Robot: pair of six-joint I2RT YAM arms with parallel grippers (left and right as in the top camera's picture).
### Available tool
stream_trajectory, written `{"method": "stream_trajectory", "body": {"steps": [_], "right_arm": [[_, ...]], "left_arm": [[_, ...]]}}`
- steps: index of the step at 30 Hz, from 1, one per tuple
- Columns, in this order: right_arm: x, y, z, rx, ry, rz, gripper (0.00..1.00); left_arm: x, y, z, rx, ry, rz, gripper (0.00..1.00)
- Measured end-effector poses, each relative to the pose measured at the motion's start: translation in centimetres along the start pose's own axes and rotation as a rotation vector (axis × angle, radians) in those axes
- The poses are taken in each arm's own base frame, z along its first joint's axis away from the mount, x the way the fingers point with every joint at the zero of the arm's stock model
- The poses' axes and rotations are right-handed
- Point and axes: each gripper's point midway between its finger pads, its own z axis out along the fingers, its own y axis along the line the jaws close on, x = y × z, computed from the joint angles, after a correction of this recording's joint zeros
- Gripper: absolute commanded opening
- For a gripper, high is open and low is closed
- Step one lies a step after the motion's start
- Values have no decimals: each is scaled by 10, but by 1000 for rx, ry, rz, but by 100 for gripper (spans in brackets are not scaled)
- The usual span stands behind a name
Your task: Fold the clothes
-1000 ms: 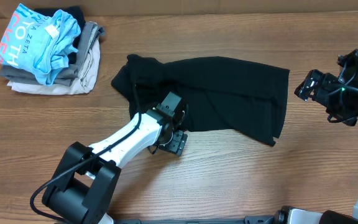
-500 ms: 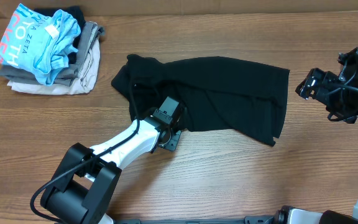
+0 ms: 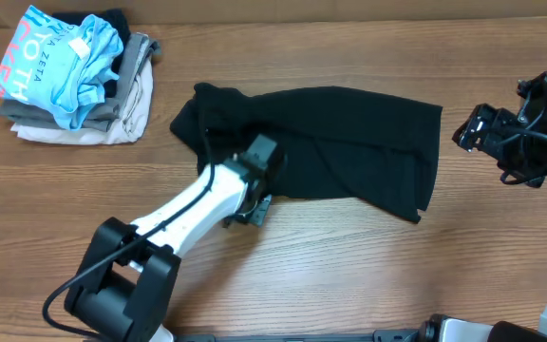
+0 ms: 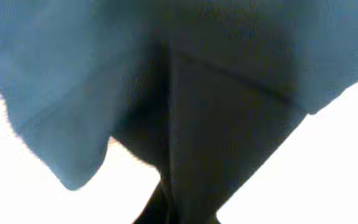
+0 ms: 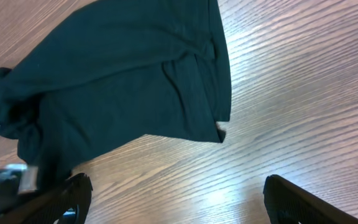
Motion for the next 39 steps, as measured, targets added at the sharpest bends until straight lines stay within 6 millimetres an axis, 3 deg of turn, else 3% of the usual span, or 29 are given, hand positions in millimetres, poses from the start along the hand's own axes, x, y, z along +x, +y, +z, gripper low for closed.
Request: {"method": "stream_trajectory", "body": {"steps": [2, 6, 8, 12, 13, 18, 20, 25, 28, 33, 39], "right_arm": [[0, 0, 0, 0, 0, 0, 91], [2, -1, 0, 3, 10, 2, 91], [3, -1, 1, 3, 12, 2, 91], [7, -4, 10, 10, 40, 9, 91], [8, -5, 13, 11, 47, 11, 91], [18, -12, 31, 24, 102, 24, 91], [21, -13, 35, 26, 114, 27, 91], [20, -14, 38, 26, 113, 26, 91], [19, -14, 39, 25, 110, 26, 91], [16, -13, 39, 22, 97, 23, 91], [14, -13, 39, 21, 92, 21, 92]], "left_arm": [[5, 7, -28, -17, 66, 2, 4], [-5, 12, -80, -16, 66, -3, 4], [-4, 11, -94, 0, 70, -3, 4], [0, 7, -98, 30, 90, -2, 4], [0, 6, -98, 35, 90, -2, 9], [-4, 1, -97, 57, 75, -7, 75], [-9, -1, -96, 70, 54, -6, 83], [-14, -5, -83, 79, 33, -9, 81], [-1, -6, -72, 87, 82, -6, 73], [22, -16, -45, 133, 163, -13, 50], [44, -30, -13, 203, 211, -20, 49]]}}
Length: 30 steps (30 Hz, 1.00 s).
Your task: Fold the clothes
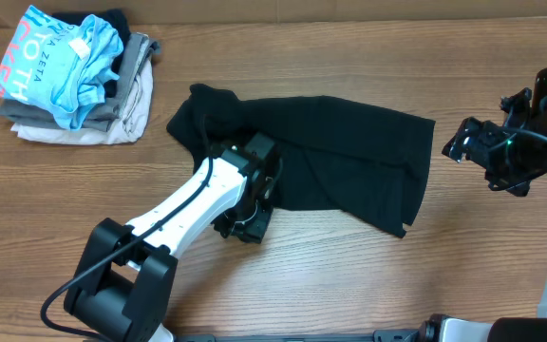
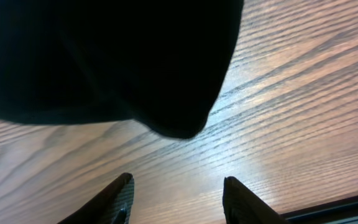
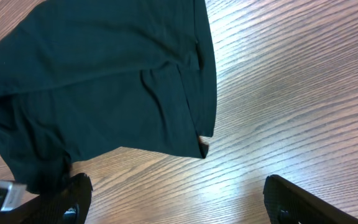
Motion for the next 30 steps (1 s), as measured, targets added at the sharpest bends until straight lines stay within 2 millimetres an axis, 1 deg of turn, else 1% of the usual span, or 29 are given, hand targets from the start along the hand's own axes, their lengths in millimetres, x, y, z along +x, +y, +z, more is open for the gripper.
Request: {"method": "stream_trajectory", "body": {"steps": [1, 3, 6, 9, 12, 21, 23, 25, 27, 30], "right_arm": [[0, 0, 0, 0, 1, 0, 92], [0, 0, 0, 0, 1, 0, 92], [0, 0, 0, 0, 0, 0, 92], [0, 0, 0, 0, 0, 0, 92], [0, 0, 0, 0, -1, 0, 92], [-2, 0, 0, -1, -6, -1, 92], [-2, 0, 0, -2, -7, -2, 92], [-2, 1, 0, -3, -10, -2, 93], [-4, 1, 0, -4, -18, -4, 95], [-6, 2, 0, -6, -25, -6, 96]], "left_arm": [[-2, -1, 5, 10, -10, 1, 49], [-7, -3, 13, 27, -36, 5, 52], [-8, -3, 25, 40, -56, 3, 61], [-10, -3, 37, 49, -76, -2, 63], [-10, -1, 44, 50, -89, -1, 63], [-11, 3, 44, 27, -104, -25, 59], [-11, 5, 44, 15, -103, -39, 66], [-11, 6, 44, 10, -101, -58, 70], [-11, 7, 44, 8, -103, -70, 73], [-12, 8, 43, -1, -108, -89, 73]]}}
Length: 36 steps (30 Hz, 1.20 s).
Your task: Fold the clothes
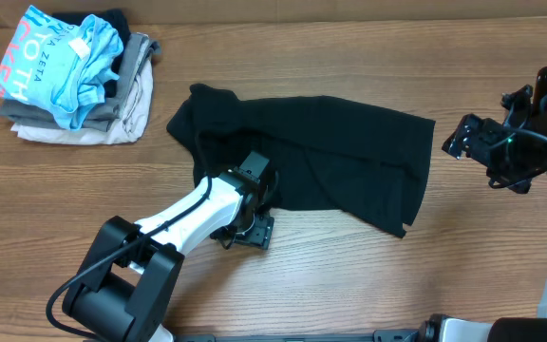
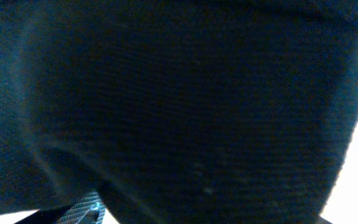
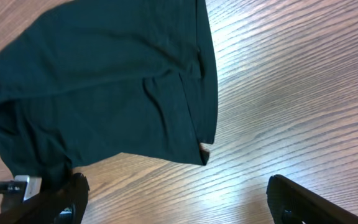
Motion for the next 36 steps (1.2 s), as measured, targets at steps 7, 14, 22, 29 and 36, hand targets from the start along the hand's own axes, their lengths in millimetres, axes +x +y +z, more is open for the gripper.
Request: {"method": "stream_trajectory", "body": {"steps": [7, 14, 22, 29, 36], "right_arm": [[-5, 1, 0, -4, -20, -5, 97], [-10, 2, 0, -9, -41, -10, 98], [-12, 3, 0, -10, -47, -16, 98], [-11, 3, 0, -10, -47, -30, 98], [-12, 3, 0, -10, -47, -32, 98]], "left_arm": [[11, 21, -8, -123, 41, -73, 72], [-4, 25, -17, -160, -15, -103, 68], [-13, 18, -16, -126, -49, -109, 72], [-12, 15, -16, -108, -42, -112, 73], [-10, 11, -15, -82, -28, -124, 68]]}}
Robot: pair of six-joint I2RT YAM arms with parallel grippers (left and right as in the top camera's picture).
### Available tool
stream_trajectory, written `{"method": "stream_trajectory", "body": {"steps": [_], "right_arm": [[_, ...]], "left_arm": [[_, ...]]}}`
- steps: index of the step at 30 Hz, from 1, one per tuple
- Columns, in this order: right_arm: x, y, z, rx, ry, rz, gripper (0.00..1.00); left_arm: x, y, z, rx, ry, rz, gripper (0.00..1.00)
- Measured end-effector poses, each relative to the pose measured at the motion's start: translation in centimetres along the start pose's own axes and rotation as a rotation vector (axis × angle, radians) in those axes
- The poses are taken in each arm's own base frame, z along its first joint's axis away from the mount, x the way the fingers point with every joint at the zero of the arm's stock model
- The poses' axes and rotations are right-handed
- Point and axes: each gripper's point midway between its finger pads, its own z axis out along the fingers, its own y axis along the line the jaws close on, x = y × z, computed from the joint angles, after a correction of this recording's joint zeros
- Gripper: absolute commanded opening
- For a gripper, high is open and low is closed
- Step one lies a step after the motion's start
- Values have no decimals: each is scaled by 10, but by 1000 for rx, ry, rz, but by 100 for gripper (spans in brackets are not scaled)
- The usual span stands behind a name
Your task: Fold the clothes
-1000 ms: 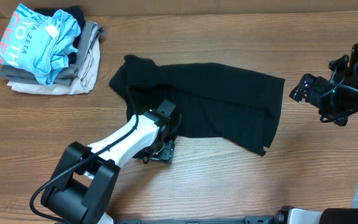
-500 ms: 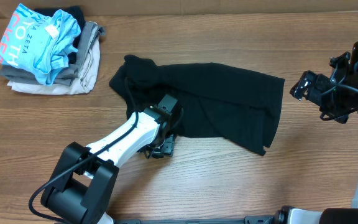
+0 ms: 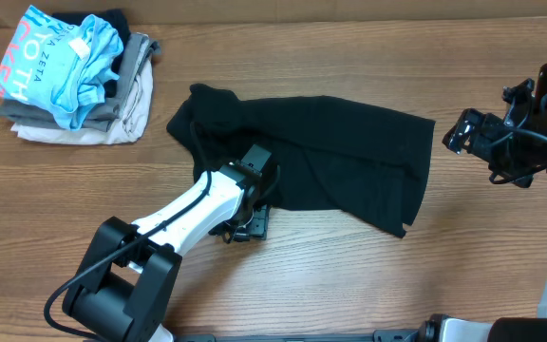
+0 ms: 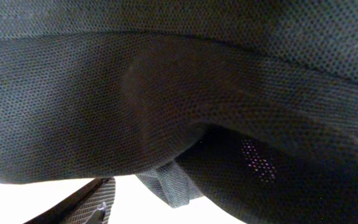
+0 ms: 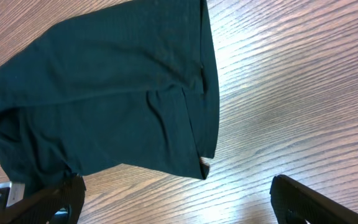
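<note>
A black garment point(image 3: 330, 157) lies spread across the middle of the table, bunched at its left end. My left gripper point(image 3: 248, 224) sits at its near hem. The left wrist view is filled with black cloth point(image 4: 185, 93). One finger point(image 4: 89, 208) shows far out at the lower left, so the jaws stand open with a fold of hem hanging between them; the other finger is hidden. My right gripper point(image 3: 462, 133) hovers open to the right of the garment, its fingers point(image 5: 291, 196) wide apart over bare wood. The garment's right corner point(image 5: 204, 165) lies in front of it.
A pile of clothes point(image 3: 74, 81) topped by a light blue printed shirt sits at the far left corner. The left arm point(image 3: 179, 228) reaches in from the near left. The wooden table point(image 3: 378, 275) shows bare wood at the front and right.
My left gripper has shifted slightly at the near hem; cloth filled its view before, and now a hanging fold and bright table show beneath. The garment and right gripper have hardly moved.
At first my left gripper was shut on the garment's near hem. Then it stood open over bare wood beside the hem, the garment lying slightly further left. After that it was pushed against the cloth again, and it remains there, open.
</note>
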Motion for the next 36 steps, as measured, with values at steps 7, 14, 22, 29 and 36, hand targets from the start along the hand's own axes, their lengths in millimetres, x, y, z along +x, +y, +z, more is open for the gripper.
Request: {"method": "stream_trajectory", "body": {"steps": [7, 14, 22, 29, 36], "right_arm": [[0, 0, 0, -1, -1, -1, 98], [0, 0, 0, 0, 1, -1, 98], [2, 0, 0, 2, 8, 1, 98], [9, -2, 0, 7, 36, 7, 98], [26, -4, 8, 2, 106, 23, 90]], "left_arm": [[4, 0, 3, 1, 15, -3, 60], [5, 1, 11, 0, 16, -4, 43], [6, 1, 12, 0, 19, -3, 4], [37, 24, -12, -66, 207, 19, 4], [1, 33, -84, -39, 166, 19, 4]]}}
